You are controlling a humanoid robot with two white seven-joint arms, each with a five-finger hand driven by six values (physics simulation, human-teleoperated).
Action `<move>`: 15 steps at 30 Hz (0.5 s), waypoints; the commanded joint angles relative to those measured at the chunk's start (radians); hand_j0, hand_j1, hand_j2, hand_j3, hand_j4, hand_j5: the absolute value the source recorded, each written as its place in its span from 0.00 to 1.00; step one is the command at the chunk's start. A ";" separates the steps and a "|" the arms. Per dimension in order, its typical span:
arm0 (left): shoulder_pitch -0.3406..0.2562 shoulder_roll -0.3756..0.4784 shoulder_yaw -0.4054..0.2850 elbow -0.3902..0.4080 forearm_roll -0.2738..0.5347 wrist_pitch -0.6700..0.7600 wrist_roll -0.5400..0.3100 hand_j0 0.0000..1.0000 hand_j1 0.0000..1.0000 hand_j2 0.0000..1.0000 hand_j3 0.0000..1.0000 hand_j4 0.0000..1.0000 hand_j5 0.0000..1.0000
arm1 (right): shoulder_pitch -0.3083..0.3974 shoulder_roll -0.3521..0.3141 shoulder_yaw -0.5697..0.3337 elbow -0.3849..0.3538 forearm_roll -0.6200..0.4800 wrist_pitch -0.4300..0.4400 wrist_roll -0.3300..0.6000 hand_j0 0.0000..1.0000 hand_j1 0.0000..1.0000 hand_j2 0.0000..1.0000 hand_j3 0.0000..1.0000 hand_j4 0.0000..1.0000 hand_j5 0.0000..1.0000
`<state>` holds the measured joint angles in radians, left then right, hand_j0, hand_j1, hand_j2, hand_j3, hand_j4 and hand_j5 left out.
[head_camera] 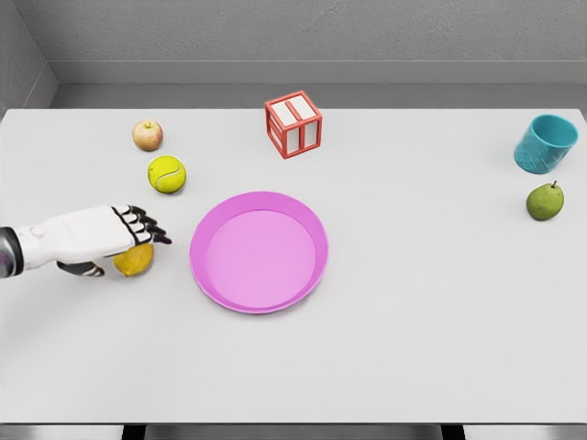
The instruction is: Put the lemon on the plate with left arm
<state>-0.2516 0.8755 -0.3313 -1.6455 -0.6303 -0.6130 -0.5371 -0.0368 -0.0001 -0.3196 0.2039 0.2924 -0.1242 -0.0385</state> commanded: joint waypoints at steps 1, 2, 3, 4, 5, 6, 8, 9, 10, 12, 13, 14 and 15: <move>0.000 0.000 -0.014 -0.010 -0.022 0.002 -0.001 0.78 0.78 0.78 0.78 0.78 0.78 | 0.000 0.000 0.001 0.000 0.001 0.000 0.000 1.00 1.00 1.00 1.00 1.00 1.00; -0.002 0.000 -0.014 -0.014 -0.025 0.002 -0.001 0.75 0.75 0.75 0.75 0.75 0.75 | 0.000 0.000 0.001 0.000 0.001 0.000 0.000 1.00 1.00 1.00 1.00 1.00 1.00; -0.002 0.000 -0.014 -0.014 -0.026 0.002 -0.001 0.71 0.71 0.71 0.71 0.71 0.71 | 0.000 0.000 0.001 0.000 -0.001 0.000 0.000 1.00 1.00 1.00 1.00 1.00 1.00; -0.003 0.000 -0.015 -0.016 -0.029 0.002 -0.006 0.68 0.68 0.68 0.68 0.68 0.68 | 0.000 0.000 0.001 -0.001 0.001 0.000 0.000 1.00 1.00 1.00 1.00 1.00 1.00; -0.003 0.000 -0.020 -0.017 -0.029 0.002 -0.021 0.65 0.65 0.65 0.65 0.65 0.65 | 0.000 0.000 -0.001 0.000 0.001 0.000 0.000 1.00 1.00 1.00 1.00 1.00 1.00; -0.005 0.000 -0.025 -0.022 -0.028 0.002 -0.023 0.64 0.64 0.64 0.64 0.64 0.64 | 0.000 0.000 0.001 0.000 0.001 0.000 0.000 1.00 1.00 1.00 1.00 1.00 1.00; -0.005 0.002 -0.029 -0.022 -0.029 0.002 -0.024 0.59 0.59 0.59 0.59 0.59 0.59 | 0.000 0.000 0.001 0.000 0.001 0.000 0.000 1.00 1.00 1.00 1.00 1.00 1.00; -0.005 0.002 -0.028 -0.022 -0.029 0.002 -0.024 0.57 0.57 0.57 0.57 0.57 0.57 | 0.000 0.000 0.001 0.000 0.001 0.000 0.000 1.00 1.00 1.00 1.00 1.00 1.00; -0.006 0.002 -0.029 -0.022 -0.029 0.002 -0.024 0.56 0.56 0.56 0.56 0.56 0.56 | 0.000 0.000 0.001 0.000 0.001 0.000 0.000 1.00 1.00 1.00 1.00 1.00 1.00; -0.006 0.002 -0.029 -0.022 -0.029 0.002 -0.024 0.50 0.50 0.50 0.50 0.50 0.50 | 0.000 0.000 0.001 0.000 -0.001 0.000 0.000 1.00 1.00 1.00 1.00 1.00 1.00; -0.006 0.002 -0.029 -0.022 -0.029 0.002 -0.024 0.48 0.48 0.48 0.48 0.48 0.48 | 0.000 0.000 0.001 0.000 -0.001 0.000 0.000 1.00 1.00 1.00 1.00 1.00 1.00; -0.008 0.002 -0.028 -0.022 -0.029 0.002 -0.024 0.47 0.47 0.47 0.47 0.47 0.47 | 0.000 0.000 -0.001 0.000 -0.001 0.000 0.000 1.00 1.00 1.00 1.00 1.00 1.00; -0.008 0.002 -0.028 -0.022 -0.026 0.002 -0.024 0.46 0.46 0.46 0.46 0.46 0.46 | 0.000 0.000 0.001 0.000 0.001 0.000 0.000 1.00 1.00 1.00 1.00 1.00 1.00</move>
<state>-0.2700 0.8765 -0.3588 -1.6670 -0.6622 -0.6125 -0.5608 -0.0368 -0.0001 -0.3195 0.2039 0.2923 -0.1242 -0.0385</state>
